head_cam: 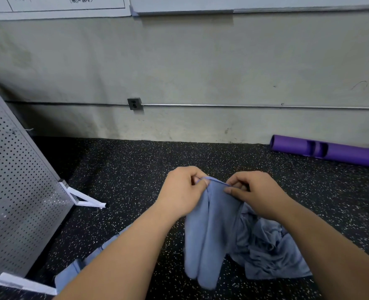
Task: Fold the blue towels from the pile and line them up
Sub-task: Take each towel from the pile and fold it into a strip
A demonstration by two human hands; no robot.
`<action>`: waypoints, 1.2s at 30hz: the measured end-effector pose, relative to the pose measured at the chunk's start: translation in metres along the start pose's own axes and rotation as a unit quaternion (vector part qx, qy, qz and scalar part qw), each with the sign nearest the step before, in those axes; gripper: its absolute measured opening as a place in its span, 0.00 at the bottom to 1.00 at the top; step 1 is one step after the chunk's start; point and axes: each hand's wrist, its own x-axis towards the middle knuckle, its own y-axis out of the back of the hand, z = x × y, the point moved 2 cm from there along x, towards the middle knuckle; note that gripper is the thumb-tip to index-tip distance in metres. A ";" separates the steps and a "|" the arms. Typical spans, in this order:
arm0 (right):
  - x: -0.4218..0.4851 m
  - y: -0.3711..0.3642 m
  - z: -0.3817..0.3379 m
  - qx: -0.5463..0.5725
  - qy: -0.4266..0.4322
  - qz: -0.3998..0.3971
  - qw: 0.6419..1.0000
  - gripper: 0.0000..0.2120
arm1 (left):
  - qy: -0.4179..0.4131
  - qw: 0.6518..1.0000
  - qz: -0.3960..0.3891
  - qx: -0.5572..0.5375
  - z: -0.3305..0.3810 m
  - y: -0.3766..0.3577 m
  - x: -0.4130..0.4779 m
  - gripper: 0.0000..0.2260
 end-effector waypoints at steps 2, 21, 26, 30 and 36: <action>0.001 0.003 0.006 0.000 -0.015 -0.008 1.000 0.05 | 0.022 0.999 0.037 -0.009 -0.003 0.007 0.003 0.04; -0.008 -0.007 -0.026 -0.005 0.073 0.016 0.997 0.03 | -0.019 0.995 -0.086 -0.042 -0.005 -0.013 -0.001 0.12; -0.008 -0.007 -0.022 -0.005 0.061 0.002 0.998 0.03 | -0.003 0.995 -0.090 -0.030 -0.004 -0.013 -0.001 0.03; -0.005 -0.003 -0.009 -0.012 0.026 -0.036 0.999 0.04 | 0.021 0.999 -0.030 -0.007 -0.006 -0.005 0.003 0.05; -0.005 0.017 0.007 -0.045 -0.015 -0.009 0.999 0.04 | 0.094 0.995 0.042 -0.001 -0.021 0.012 0.010 0.07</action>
